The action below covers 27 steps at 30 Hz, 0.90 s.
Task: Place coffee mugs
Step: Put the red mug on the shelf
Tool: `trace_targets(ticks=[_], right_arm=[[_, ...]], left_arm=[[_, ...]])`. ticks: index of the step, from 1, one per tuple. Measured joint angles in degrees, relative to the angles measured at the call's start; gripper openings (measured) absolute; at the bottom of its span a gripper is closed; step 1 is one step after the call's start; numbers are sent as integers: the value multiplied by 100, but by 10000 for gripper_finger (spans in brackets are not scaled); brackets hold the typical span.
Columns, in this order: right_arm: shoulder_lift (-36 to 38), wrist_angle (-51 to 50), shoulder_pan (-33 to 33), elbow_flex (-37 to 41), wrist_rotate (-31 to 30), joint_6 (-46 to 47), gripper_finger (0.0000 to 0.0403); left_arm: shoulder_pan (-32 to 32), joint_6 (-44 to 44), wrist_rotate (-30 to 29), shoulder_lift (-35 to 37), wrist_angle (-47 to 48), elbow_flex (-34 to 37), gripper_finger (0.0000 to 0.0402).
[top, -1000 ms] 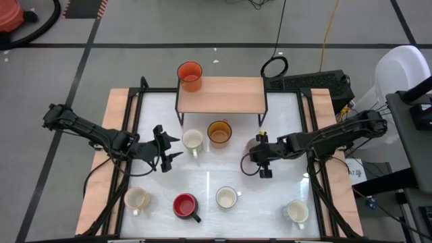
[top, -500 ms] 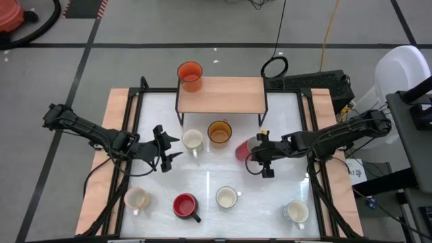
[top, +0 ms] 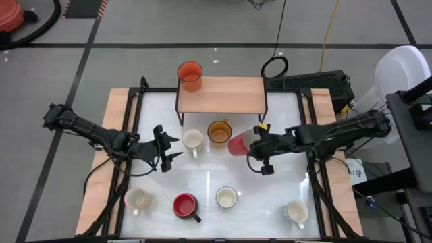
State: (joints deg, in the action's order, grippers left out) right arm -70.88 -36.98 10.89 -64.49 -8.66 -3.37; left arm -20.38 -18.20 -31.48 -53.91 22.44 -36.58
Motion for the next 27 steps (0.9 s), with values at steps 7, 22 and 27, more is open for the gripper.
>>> trace_targets(ticks=[7, 22, 27], right_arm=[[1, -582, -319, -812, -344, -554, 14], [1, -398, -1588, -1296, -350, -1846, 15], [-20, -17, -1929, -1388, -318, -2202, 15]], left_arm=[[0, -2, 0, 0, -2, 0, 269], [0, -55, 0, 0, -46, 0, 269], [0, -54, 0, 0, -46, 0, 269]])
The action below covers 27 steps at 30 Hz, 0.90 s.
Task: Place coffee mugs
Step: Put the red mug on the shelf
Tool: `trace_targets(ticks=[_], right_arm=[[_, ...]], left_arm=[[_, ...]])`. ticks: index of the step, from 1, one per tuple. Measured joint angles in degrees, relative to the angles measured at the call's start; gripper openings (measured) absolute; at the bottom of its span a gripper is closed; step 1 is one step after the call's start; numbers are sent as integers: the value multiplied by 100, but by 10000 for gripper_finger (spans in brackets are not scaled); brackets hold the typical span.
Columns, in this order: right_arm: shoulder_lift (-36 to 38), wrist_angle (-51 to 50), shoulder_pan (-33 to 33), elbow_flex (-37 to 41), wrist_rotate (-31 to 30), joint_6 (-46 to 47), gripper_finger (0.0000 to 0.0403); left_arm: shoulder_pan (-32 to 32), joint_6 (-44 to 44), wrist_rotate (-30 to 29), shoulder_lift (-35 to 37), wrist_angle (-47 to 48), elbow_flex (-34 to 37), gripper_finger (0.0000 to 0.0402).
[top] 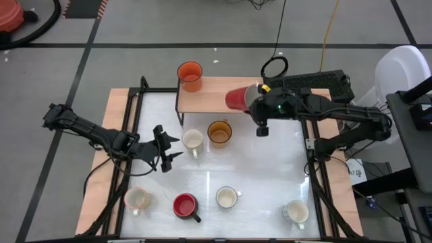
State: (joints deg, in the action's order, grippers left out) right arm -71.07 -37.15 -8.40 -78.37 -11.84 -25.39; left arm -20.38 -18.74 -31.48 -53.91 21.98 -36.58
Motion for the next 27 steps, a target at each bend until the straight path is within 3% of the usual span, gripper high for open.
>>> trace_targets(ticks=[10, 19, 22, 27], right_arm=[[-1007, 14, -770, -1048, 151, 50, 15], [-2777, -1566, -1239, -3355, 199, 25, 15], [-3349, -2114, -1419, -4211, 473, -27, 15], [-4051, -2641, -1690, -5136, 646, -245, 15]], left_arm=[[11, 187, -2, 0, -264, 0, 269], [9, 251, -2, 0, -258, 0, 269], [9, 253, -2, -4, -256, 0, 269], [7, 253, -2, -4, -251, 0, 269]])
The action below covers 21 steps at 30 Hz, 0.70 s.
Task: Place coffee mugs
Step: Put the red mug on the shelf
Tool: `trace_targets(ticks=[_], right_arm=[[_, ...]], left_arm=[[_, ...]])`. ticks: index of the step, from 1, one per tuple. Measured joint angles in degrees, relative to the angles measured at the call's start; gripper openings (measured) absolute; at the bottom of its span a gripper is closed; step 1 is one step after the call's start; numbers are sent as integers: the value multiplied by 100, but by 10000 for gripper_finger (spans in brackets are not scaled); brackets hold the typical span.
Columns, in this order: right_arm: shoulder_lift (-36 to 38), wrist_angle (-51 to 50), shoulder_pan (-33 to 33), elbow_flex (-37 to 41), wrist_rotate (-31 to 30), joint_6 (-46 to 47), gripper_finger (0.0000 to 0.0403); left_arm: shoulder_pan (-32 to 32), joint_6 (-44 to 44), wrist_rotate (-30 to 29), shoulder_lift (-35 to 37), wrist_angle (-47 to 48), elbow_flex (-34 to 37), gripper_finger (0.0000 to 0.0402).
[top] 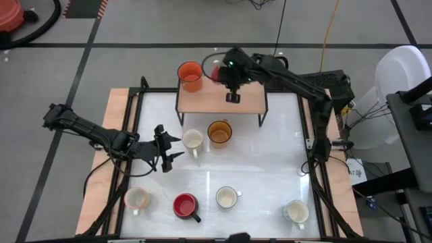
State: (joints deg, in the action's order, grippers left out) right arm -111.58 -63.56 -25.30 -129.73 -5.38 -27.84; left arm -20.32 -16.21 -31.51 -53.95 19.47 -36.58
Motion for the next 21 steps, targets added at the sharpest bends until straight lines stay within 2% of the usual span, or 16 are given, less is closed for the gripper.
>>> trace_targets(ticks=[6, 13, 21], right_arm=[[-332, -21, -274, -154, 393, -82, 15], [-464, -9, -392, -154, 474, -227, 15], [-462, 145, -396, -140, 1106, -290, 15]], left_arm=[[0, 55, 0, -2, 2, 0, 269], [4, 87, 0, -4, 3, 0, 269], [4, 101, 0, -4, 3, 0, 269]])
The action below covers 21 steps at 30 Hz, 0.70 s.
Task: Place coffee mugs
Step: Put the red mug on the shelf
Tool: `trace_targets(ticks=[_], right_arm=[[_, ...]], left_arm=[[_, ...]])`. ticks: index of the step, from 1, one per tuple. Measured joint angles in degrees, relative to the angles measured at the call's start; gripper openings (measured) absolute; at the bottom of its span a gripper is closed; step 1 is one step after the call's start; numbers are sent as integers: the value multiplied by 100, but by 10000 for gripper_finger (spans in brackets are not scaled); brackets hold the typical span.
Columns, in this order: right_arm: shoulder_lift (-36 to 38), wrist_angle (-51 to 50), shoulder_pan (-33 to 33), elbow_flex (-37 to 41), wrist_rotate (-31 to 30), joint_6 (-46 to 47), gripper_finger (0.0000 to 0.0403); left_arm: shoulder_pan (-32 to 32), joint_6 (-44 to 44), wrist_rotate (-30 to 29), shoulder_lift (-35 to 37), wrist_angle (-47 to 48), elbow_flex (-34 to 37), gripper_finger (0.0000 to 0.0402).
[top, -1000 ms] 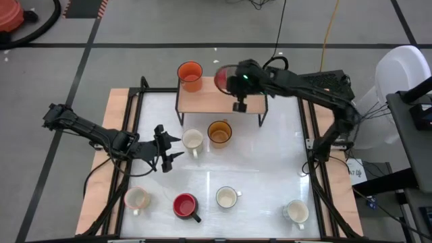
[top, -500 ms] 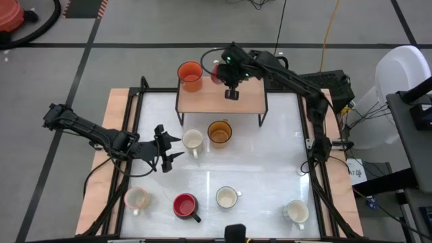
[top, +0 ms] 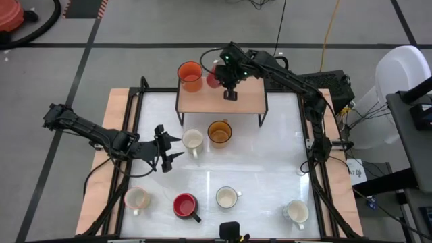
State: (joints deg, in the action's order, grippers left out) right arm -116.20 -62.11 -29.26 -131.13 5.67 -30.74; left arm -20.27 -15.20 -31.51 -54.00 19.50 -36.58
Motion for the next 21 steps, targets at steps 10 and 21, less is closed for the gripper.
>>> trace_targets(ticks=[10, 21], right_arm=[[12, 121, -2, 550, 317, -154, 16], [9, 646, -2, 736, 155, -203, 56]], left_arm=[[0, -3, 0, 0, 0, 0, 269], [-11, -39, 0, 0, 44, 0, 269]])
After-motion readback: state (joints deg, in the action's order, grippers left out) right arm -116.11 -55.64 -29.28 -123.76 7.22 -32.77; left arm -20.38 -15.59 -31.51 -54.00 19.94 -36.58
